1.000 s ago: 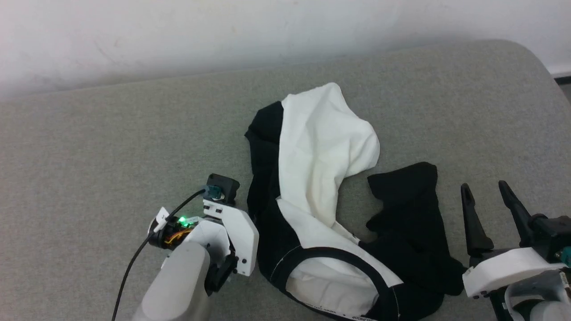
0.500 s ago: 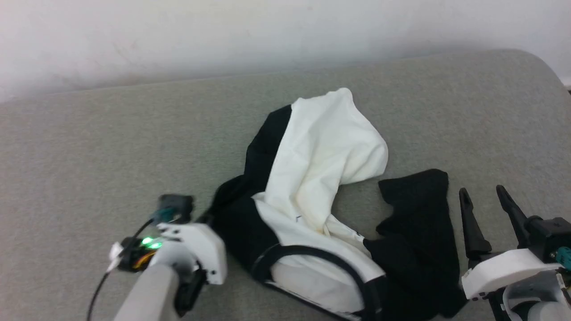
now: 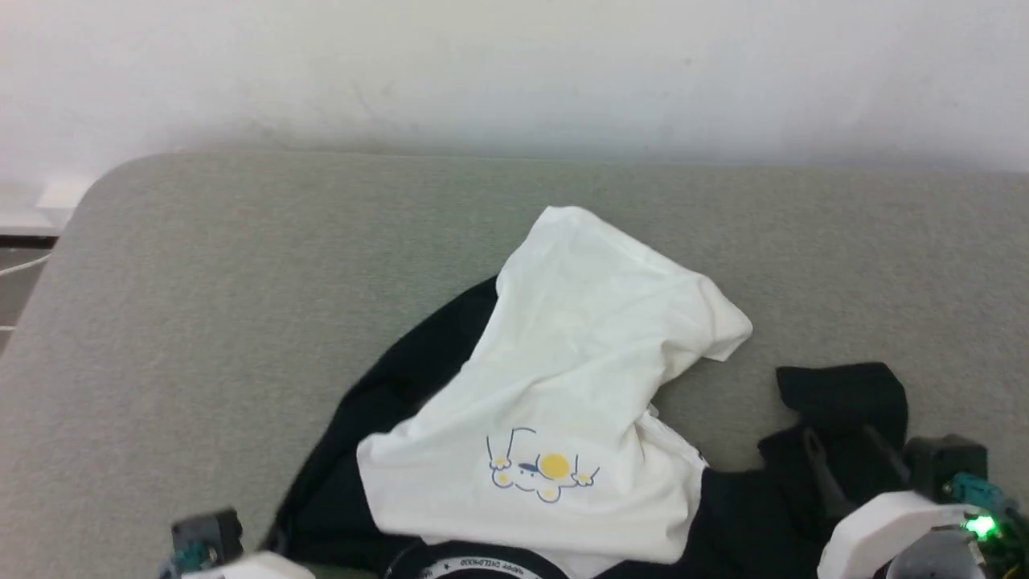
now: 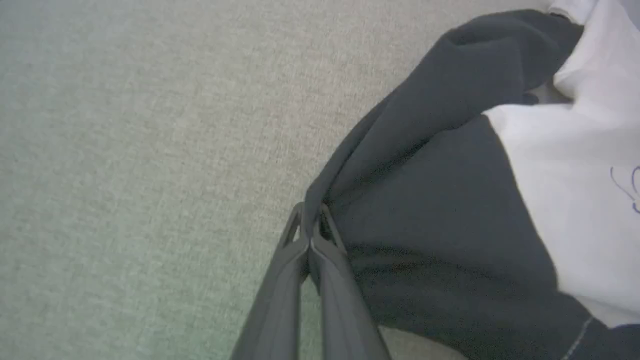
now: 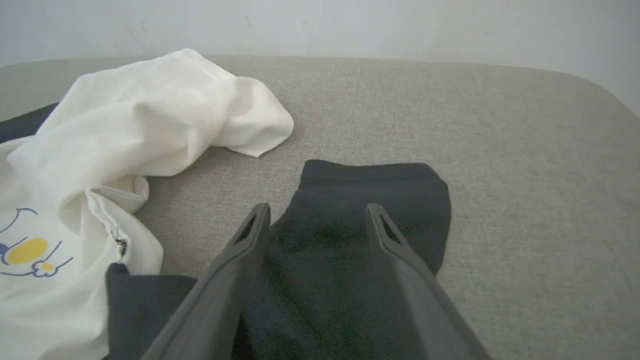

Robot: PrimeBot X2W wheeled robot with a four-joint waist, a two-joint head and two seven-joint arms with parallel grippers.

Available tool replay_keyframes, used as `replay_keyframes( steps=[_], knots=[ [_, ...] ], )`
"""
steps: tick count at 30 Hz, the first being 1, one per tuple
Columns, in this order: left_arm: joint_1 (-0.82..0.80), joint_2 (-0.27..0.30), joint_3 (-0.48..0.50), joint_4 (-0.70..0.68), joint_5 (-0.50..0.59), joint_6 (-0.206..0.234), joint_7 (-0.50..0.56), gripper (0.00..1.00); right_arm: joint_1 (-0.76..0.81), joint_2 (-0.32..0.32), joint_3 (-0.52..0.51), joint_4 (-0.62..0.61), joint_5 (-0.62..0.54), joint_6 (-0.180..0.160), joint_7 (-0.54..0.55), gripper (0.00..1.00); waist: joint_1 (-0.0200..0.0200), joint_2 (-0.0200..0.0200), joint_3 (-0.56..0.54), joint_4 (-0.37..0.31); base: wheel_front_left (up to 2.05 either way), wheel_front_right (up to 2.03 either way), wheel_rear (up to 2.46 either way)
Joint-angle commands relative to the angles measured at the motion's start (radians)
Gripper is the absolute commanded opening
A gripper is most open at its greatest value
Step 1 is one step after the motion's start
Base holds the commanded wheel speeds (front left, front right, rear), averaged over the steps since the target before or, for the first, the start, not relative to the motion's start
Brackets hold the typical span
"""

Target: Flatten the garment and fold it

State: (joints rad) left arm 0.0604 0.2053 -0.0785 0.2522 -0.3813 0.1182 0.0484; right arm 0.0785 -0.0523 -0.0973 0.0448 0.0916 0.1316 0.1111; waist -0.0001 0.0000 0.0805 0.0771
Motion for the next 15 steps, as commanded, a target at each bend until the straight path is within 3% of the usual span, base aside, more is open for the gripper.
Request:
replay_keyframes(
  steps=[1,3,4,5,6,10,11,15],
  knots=[
    [0.038,-0.016,-0.007,0.011,-0.011,0.005,0.015,0.0,0.02,0.002,0.0,0.018,0.006,-0.001,0.031,1.0,0.0001,0.0,-0.026,0.053,0.0,0.0,0.0],
    [0.047,-0.029,-0.021,0.015,-0.02,-0.01,0.011,0.0,0.016,0.002,0.008,0.018,0.003,-0.001,0.042,1.0,0.0001,0.0,-0.029,0.068,0.0,0.0,0.0],
    [0.041,-0.032,-0.028,0.012,-0.018,-0.018,-0.005,0.43,0.009,0.002,0.019,0.014,0.001,-0.001,0.045,1.0,0.0001,0.0,-0.03,0.074,0.0,0.0,0.0],
    [0.041,-0.032,-0.028,0.012,-0.018,-0.018,-0.005,0.43,0.009,0.002,0.019,0.014,0.001,-0.001,0.045,1.0,0.0001,0.0,-0.03,0.074,0.0,0.0,0.0],
    [0.032,-0.036,-0.035,0.007,-0.014,-0.025,-0.024,1.0,-0.001,0.002,0.032,0.009,0.004,-0.001,0.051,1.0,0.0001,0.0,-0.032,0.081,0.0,0.0,0.0],
    [-0.028,-0.043,-0.058,-0.032,0.014,-0.062,-0.152,1.0,-0.059,-0.012,0.13,-0.003,0.03,-0.001,0.128,1.0,0.0001,0.0,-0.039,0.106,0.0,0.0,0.0],
    [-0.055,-0.039,-0.074,-0.048,0.042,-0.077,-0.225,1.0,-0.09,-0.042,0.204,0.013,0.066,-0.001,0.221,1.0,0.0001,0.0,-0.039,0.116,0.0,0.0,0.0],
    [-0.089,-0.044,-0.105,-0.056,0.084,-0.096,-0.285,1.0,-0.173,-0.107,0.304,0.074,0.126,-0.001,0.369,1.0,0.0001,0.0,-0.026,0.143,0.0,0.0,0.0]
  ],
)
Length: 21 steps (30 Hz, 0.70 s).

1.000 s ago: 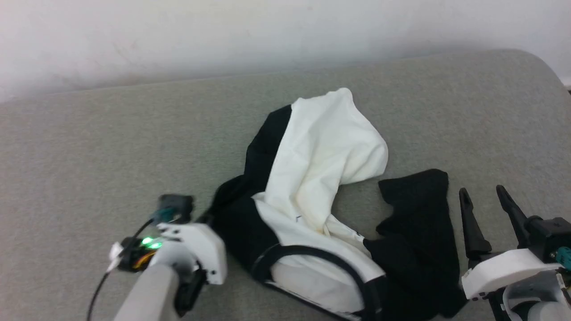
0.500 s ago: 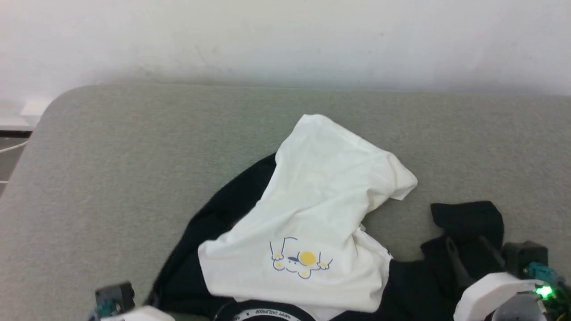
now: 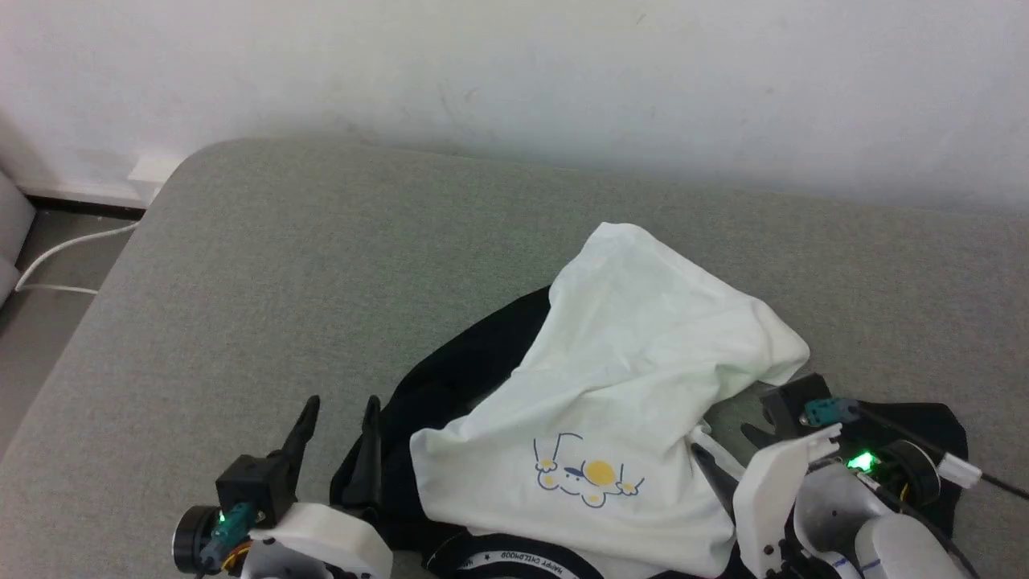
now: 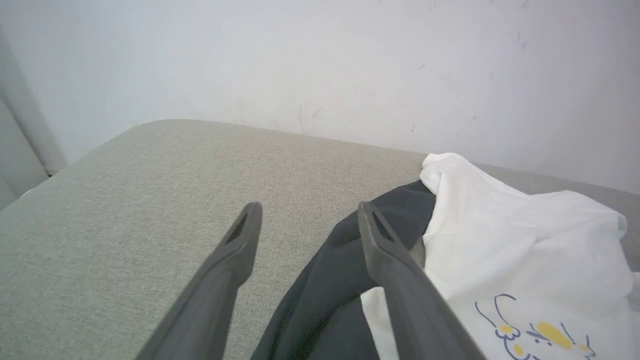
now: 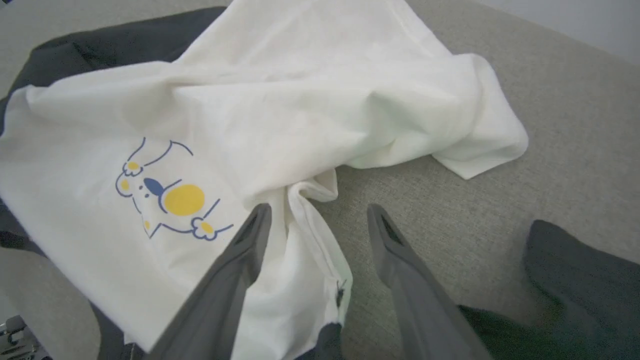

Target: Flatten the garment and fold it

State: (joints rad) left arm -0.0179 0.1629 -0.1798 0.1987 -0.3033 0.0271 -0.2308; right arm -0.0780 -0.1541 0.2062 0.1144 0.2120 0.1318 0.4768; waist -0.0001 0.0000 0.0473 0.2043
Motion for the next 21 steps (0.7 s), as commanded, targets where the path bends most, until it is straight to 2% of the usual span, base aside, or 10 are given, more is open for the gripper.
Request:
replay_keyframes(
  steps=[1,4,8,9,10,11,16,21],
  knots=[
    [-0.016,-0.005,-0.011,-0.001,0.012,-0.007,-0.011,1.0,-0.036,-0.016,0.015,0.03,0.017,-0.001,0.03,1.0,0.0001,0.0,0.011,0.024,0.0,0.0,0.0],
    [-0.021,-0.023,-0.027,0.011,0.02,-0.012,-0.02,1.0,-0.089,-0.049,0.057,0.111,0.033,-0.001,0.086,1.0,0.0001,0.0,0.025,0.047,0.0,0.0,0.0],
    [-0.02,-0.035,-0.03,0.026,0.018,-0.013,-0.025,1.0,-0.125,-0.064,0.076,0.185,0.038,-0.001,0.104,1.0,0.0001,0.0,0.04,0.061,0.0,0.0,0.0],
    [-0.02,-0.037,-0.031,0.031,0.019,-0.013,-0.026,1.0,-0.134,-0.066,0.077,0.206,0.039,-0.001,0.106,0.65,0.0001,0.0,0.045,0.063,0.0,0.0,0.0],
    [-0.02,-0.038,-0.031,0.037,0.019,-0.014,-0.027,1.0,-0.141,-0.069,0.075,0.225,0.036,-0.001,0.106,0.03,0.0001,0.0,0.049,0.063,0.0,0.0,0.0],
    [-0.02,-0.039,-0.031,0.042,0.02,-0.015,-0.028,1.0,-0.148,-0.075,0.074,0.24,0.029,-0.001,0.101,0.0,0.0001,0.0,0.052,0.063,0.0,0.0,0.0],
    [-0.023,-0.043,-0.023,0.061,0.021,-0.017,-0.03,1.0,-0.16,-0.076,-0.019,0.267,0.008,-0.001,0.044,0.0,0.0001,0.0,0.049,0.035,0.0,0.0,0.0],
    [-0.023,-0.044,-0.017,0.072,0.022,-0.022,-0.031,1.0,-0.095,-0.1,-0.123,0.185,-0.021,-0.001,0.056,0.0,0.0001,0.0,0.022,-0.019,0.0,0.0,0.0]
  ],
)
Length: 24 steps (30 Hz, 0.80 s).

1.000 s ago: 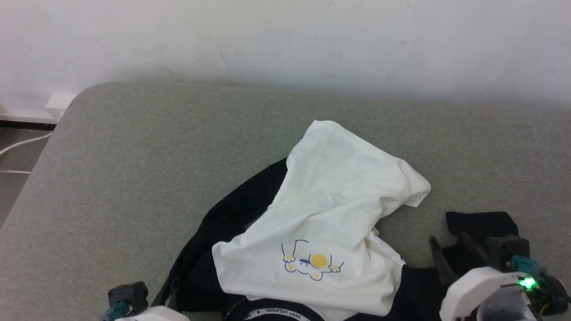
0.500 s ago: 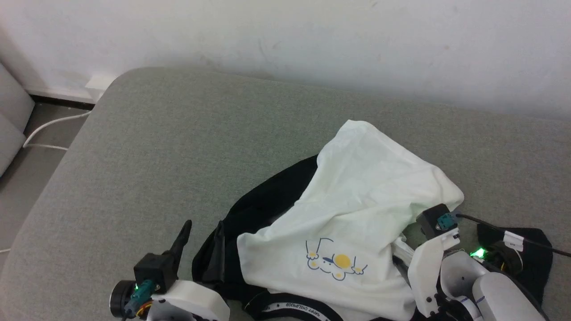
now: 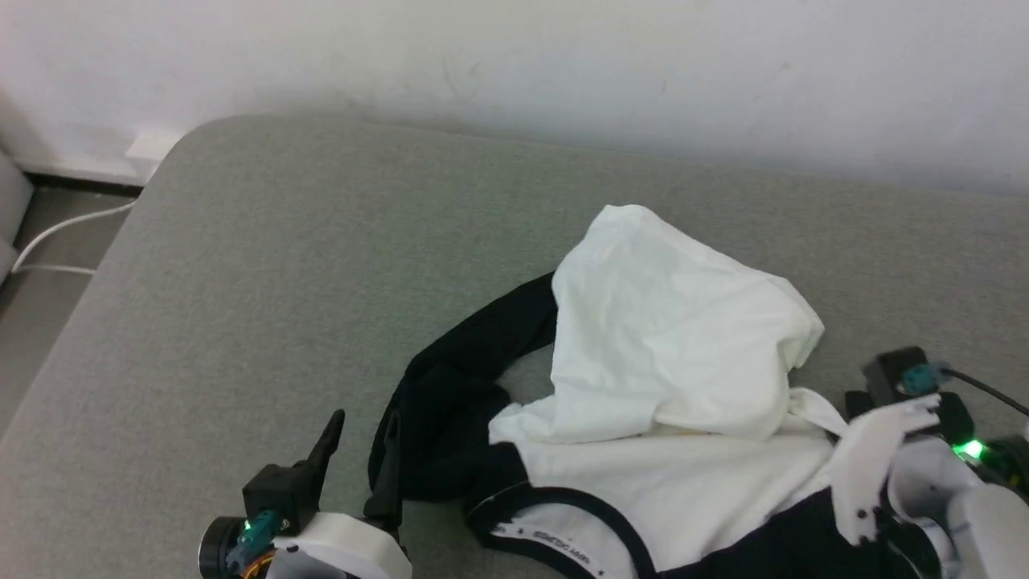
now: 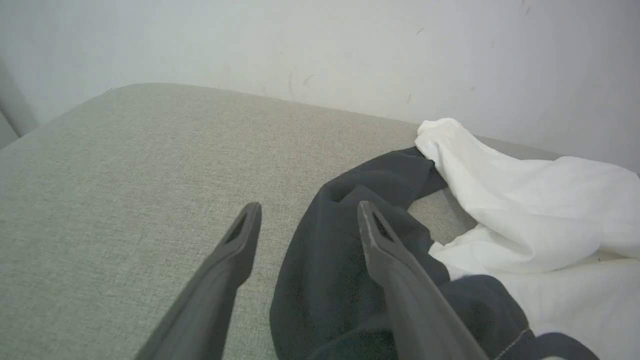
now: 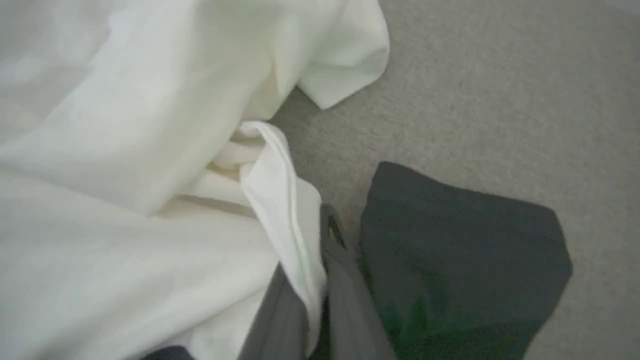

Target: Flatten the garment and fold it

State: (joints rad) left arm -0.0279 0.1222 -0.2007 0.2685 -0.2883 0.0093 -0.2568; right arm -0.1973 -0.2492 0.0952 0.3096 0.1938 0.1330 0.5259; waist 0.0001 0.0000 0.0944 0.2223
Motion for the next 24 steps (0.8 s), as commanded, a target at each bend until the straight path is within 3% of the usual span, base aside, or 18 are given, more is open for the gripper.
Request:
replay_keyframes(
  steps=[1,8,9,10,18,24],
  knots=[
    [-0.012,-0.003,0.005,0.004,0.008,-0.004,-0.005,1.0,0.051,-0.006,-0.035,-0.035,-0.002,-0.002,0.028,0.0,-0.0001,0.0,-0.031,-0.049,0.0,0.0,0.0],
    [-0.001,-0.001,-0.002,0.027,0.007,-0.012,-0.005,1.0,0.242,0.028,-0.117,-0.168,-0.003,-0.002,0.168,0.0,-0.0001,0.0,-0.052,-0.13,0.0,0.0,0.0],
    [-0.004,0.0,-0.005,0.032,0.008,-0.015,-0.004,1.0,0.255,0.034,-0.114,-0.178,-0.007,-0.002,0.171,0.2,-0.0001,0.0,-0.051,-0.14,0.0,0.0,0.0],
    [-0.008,0.003,-0.007,0.038,0.007,-0.018,-0.001,1.0,0.26,0.041,-0.114,-0.192,-0.013,-0.002,0.159,1.0,-0.0001,0.0,-0.049,-0.15,0.0,0.0,0.0],
    [-0.111,0.084,-0.012,0.035,0.019,-0.06,0.077,1.0,0.21,0.117,-0.122,-0.368,0.024,-0.002,-0.031,1.0,-0.0001,0.0,-0.012,-0.233,0.0,0.0,0.0],
    [-0.292,0.183,-0.056,0.071,-0.044,-0.128,0.32,1.0,0.187,0.151,-0.136,-0.506,0.058,-0.002,-0.163,1.0,-0.0001,0.0,0.047,-0.307,0.0,0.0,0.0]
  ],
)
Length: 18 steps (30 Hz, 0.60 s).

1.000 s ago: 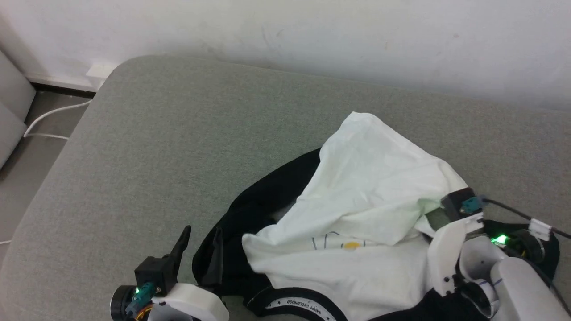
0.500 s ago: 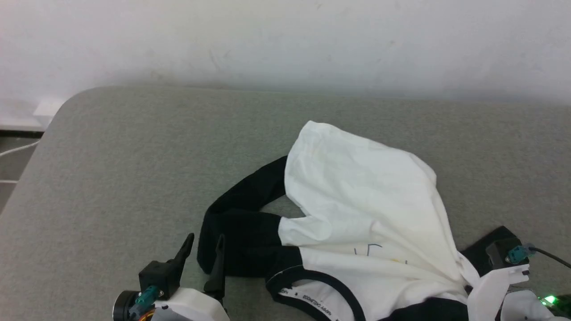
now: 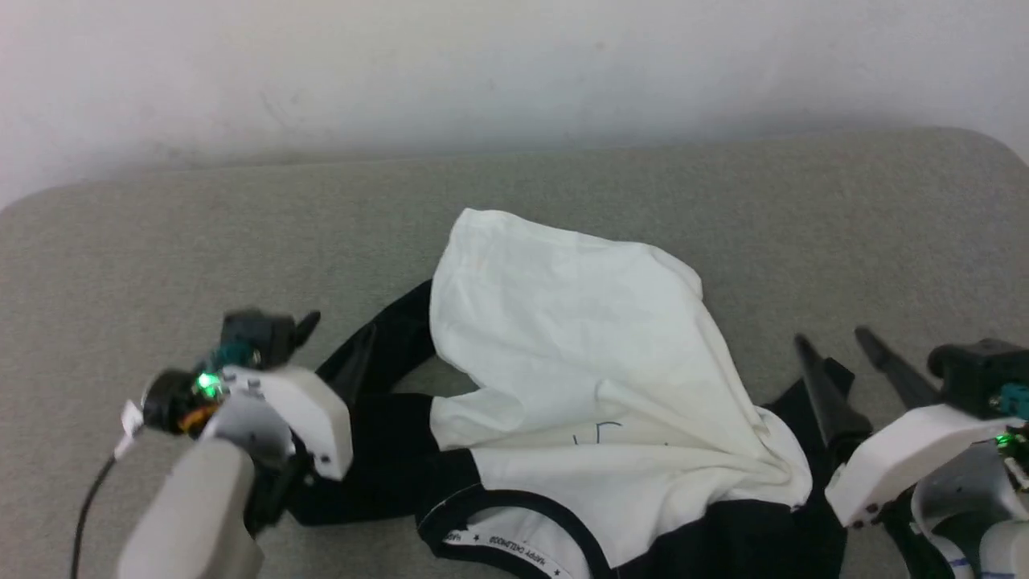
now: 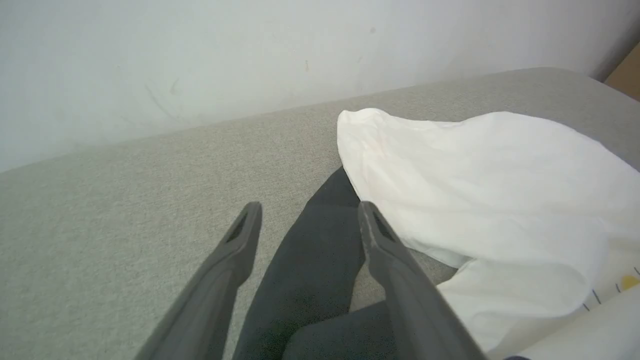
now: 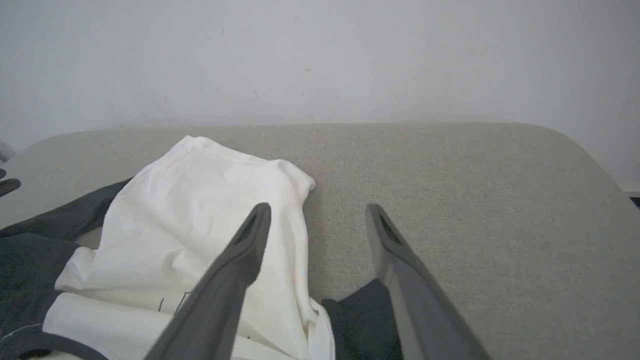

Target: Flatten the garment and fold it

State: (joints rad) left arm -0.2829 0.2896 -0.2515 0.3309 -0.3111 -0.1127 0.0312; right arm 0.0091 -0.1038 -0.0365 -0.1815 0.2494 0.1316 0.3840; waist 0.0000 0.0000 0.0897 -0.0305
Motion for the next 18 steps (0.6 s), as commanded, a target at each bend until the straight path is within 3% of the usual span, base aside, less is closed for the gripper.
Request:
replay_keyframes(
  steps=[1,10,13,17,18],
  knots=[
    [-0.073,0.036,-0.021,0.02,-0.04,-0.012,0.087,1.0,-0.026,0.01,-0.007,-0.029,0.0,-0.001,-0.047,1.0,0.0,0.0,0.065,-0.067,0.0,0.0,0.0],
    [-0.339,0.243,-0.286,0.085,-0.368,-0.018,0.524,1.0,-0.071,0.043,-0.015,-0.031,-0.028,-0.001,-0.21,1.0,0.0,0.0,0.161,-0.168,0.0,0.0,0.0],
    [-0.374,0.304,-0.357,0.115,-0.414,-0.018,0.6,1.0,-0.08,0.049,-0.011,-0.017,-0.036,-0.001,-0.234,1.0,0.0,0.0,0.18,-0.195,0.0,0.0,0.0],
    [-0.383,0.336,-0.418,0.143,-0.479,-0.018,0.621,1.0,-0.082,0.052,-0.01,0.002,-0.041,-0.001,-0.257,1.0,0.0,0.0,0.198,-0.214,0.0,0.0,0.0],
    [-0.381,0.338,-0.428,0.149,-0.504,-0.018,0.624,0.42,-0.081,0.052,-0.012,0.006,-0.04,-0.001,-0.262,1.0,0.0,0.0,0.2,-0.215,0.0,0.0,0.0]
  ],
)
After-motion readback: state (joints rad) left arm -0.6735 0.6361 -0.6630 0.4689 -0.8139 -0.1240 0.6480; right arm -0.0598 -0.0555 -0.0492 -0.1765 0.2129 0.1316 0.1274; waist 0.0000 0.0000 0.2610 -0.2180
